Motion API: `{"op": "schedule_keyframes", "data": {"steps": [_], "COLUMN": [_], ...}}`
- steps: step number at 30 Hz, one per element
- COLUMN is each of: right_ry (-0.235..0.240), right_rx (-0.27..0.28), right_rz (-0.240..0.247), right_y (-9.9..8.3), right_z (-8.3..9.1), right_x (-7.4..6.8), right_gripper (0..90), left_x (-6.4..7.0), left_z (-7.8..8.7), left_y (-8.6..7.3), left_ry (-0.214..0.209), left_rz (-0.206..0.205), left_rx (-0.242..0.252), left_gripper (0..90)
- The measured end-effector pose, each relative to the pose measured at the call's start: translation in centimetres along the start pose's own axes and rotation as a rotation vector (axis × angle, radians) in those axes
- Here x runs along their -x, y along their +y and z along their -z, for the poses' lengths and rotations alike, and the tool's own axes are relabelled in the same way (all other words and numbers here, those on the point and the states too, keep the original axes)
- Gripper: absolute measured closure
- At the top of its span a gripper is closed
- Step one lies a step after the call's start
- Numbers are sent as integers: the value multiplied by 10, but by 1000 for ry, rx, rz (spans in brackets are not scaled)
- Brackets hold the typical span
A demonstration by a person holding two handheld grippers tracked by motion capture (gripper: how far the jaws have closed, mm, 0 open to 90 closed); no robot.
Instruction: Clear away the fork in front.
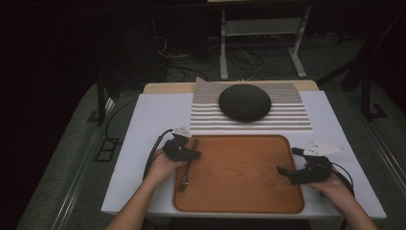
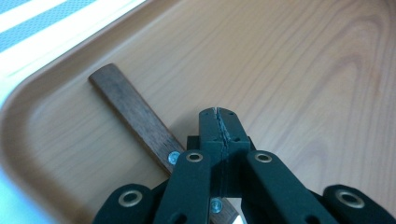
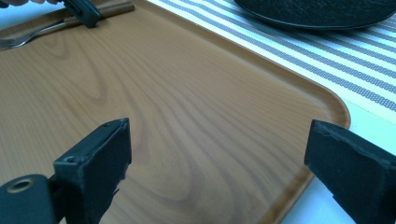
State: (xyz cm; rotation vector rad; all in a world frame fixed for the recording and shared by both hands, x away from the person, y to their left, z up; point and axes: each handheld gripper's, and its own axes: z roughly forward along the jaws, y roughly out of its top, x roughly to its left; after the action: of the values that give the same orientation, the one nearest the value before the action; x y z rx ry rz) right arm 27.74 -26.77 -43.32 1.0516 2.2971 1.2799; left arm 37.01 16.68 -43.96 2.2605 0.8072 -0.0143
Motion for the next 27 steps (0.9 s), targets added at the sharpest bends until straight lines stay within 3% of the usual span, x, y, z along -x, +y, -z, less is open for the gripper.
{"op": "schedule_keyframes", "data": {"steps": [7,16,20,27], "right_ry": [0,-3,-3,-3], "right_rx": [1,2,3,3], "right_rz": [2,3,4,4], "right_y": [0,0,0,0], "right_z": [1,1,1,1], "right_x": [1,1,1,1], "right_gripper": [72,72,72,72], "left_x": [-10,-13,-11,-1], "left_z": [8,12,10,14], "left_y": [-5,-7,-7,-3], "left_ry": [21,20,16,-11], "left_rz": [29,33,17,-16], "left_rx": [6,12,18,75], "left_gripper": [897,884,839,697]}}
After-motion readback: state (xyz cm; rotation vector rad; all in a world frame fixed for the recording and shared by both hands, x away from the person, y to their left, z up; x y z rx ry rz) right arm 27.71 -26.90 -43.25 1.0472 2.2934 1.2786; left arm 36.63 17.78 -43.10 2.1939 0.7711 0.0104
